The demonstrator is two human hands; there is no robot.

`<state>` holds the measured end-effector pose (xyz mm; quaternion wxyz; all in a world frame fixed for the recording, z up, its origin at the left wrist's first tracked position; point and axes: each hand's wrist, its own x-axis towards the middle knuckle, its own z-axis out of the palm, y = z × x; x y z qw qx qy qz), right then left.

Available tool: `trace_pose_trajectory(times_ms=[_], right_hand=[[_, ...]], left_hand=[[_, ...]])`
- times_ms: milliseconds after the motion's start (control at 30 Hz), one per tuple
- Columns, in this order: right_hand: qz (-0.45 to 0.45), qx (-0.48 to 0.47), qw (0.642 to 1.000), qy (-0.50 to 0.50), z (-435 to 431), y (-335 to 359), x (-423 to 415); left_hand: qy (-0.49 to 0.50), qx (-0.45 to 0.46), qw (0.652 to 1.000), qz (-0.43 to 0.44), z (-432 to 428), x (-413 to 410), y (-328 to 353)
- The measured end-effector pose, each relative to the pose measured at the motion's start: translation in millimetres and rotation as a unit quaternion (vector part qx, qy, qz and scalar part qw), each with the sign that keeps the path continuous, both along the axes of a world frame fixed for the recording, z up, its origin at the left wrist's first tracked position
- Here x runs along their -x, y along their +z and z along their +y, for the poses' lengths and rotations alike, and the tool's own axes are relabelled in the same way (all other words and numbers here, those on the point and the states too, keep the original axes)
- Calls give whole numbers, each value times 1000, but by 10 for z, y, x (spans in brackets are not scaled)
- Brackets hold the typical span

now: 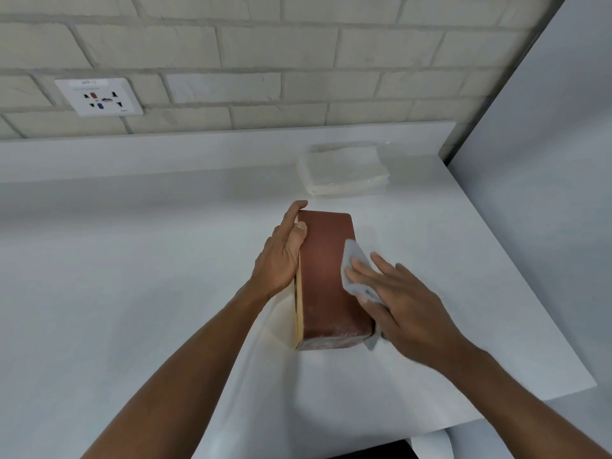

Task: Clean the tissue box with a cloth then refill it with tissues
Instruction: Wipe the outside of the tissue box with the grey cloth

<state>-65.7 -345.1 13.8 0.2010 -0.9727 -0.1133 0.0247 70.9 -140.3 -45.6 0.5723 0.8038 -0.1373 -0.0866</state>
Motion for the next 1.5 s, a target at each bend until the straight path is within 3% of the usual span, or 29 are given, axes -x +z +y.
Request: trace_pose_trajectory(times_ms=[100,500,667,867,1167,1500], right_hand=[[30,-9,1000,-5,-67,-5,90],[67,-79,988,-116,110,148,-1159],[2,-27,999,-22,32,32,-686],[-17,-61,997,50,22,20,285],[21,-41,998,-53,174,-12,-768],[-51,-49,997,33,124,-190,610]], left_hand=[[-2,0,1000,-8,-6,-4,-22],[4,-28,1000,-2,19,-16,-21],[12,-37,999,2,6,11,-30],[4,-11,1000,-14,3,3,-54],[-13,-16,1000,-17,14,-43,-65],[8,-1,1000,-31,-16,7,-47]])
